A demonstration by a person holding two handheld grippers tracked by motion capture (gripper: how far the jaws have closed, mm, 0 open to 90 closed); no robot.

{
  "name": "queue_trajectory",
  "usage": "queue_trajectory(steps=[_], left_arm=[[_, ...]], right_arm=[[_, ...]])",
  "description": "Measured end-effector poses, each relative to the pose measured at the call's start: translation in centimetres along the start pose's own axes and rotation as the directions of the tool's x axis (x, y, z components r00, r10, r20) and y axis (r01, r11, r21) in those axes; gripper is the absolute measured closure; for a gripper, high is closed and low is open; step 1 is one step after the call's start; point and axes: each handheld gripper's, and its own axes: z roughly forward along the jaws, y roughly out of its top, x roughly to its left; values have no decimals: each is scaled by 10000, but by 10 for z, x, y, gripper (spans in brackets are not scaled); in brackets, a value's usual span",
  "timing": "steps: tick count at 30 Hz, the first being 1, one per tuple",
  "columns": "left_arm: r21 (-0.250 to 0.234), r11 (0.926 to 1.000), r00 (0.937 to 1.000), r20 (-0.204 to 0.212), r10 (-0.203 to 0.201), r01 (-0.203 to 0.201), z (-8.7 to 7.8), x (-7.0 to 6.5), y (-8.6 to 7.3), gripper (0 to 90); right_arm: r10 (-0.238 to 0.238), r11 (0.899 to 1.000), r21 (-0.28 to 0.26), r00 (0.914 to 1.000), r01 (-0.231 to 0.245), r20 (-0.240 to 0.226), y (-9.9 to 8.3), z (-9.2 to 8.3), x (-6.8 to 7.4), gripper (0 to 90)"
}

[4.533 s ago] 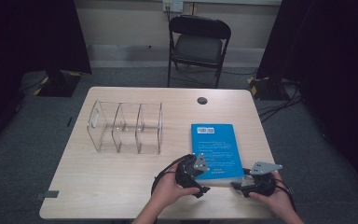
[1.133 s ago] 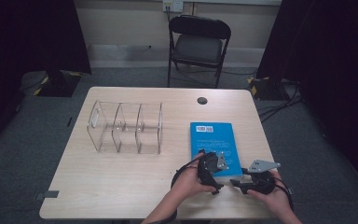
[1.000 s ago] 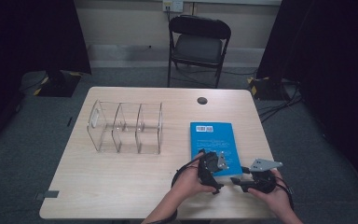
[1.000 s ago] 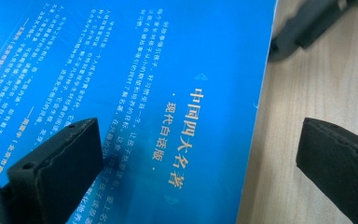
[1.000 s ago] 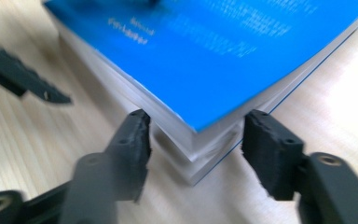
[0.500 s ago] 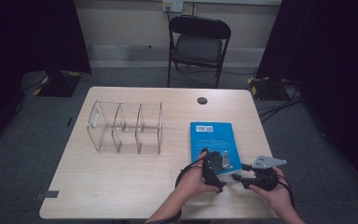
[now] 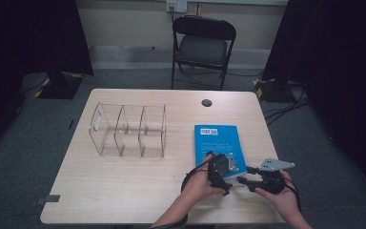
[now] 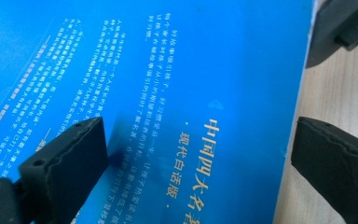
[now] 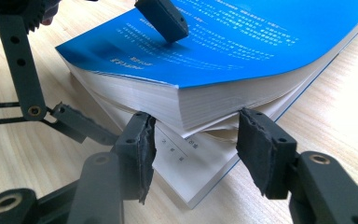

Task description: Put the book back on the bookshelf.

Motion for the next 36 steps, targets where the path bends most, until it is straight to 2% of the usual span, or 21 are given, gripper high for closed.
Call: queue_trajectory(steps=[7, 11, 16, 25, 29, 30, 31, 32, 36], left_arm=[[-369, 9992, 9999, 1, -141, 141, -5, 6, -4, 158], [-240, 9997, 9998, -172, 67, -71, -3, 5, -3, 159], [-279, 9996, 9995, -324, -35, 26, -2, 6, -2, 168], [-217, 9998, 9997, -232, -57, 52, -2, 7, -1, 182], [-166, 9999, 9996, -271, 36, -41, -2, 6, 0, 184], [-115, 9999, 9994, -337, 92, -96, -2, 6, 0, 185], [-102, 9999, 9993, -359, 76, -80, -2, 5, 1, 185], [-78, 9999, 9993, -347, 120, -123, -2, 6, 1, 189], [-190, 9998, 9996, -279, 0, -5, -3, 7, -1, 193]], right_arm=[[213, 9998, -31, 9998, -213, 11, 0, 0, 1, 470], [242, 9997, -52, 9997, -242, 13, 0, 0, 1, 469], [252, 9996, -115, 9997, -251, 69, 0, 0, 2, 469], [268, 9996, -44, 9996, -268, -20, -1, 0, 0, 458], [309, 9995, 70, 9989, -307, -340, -3, 2, -1, 356], [54, 9996, 283, 9997, -47, -245, -3, 4, 2, 334], [54, 9996, 283, 9997, -47, -245, -3, 4, 2, 334], [-281, 9987, 413, 9995, 286, -127, -4, 5, 5, 299], [-363, 9977, 575, 9993, 366, -58, -5, 7, 5, 288]])
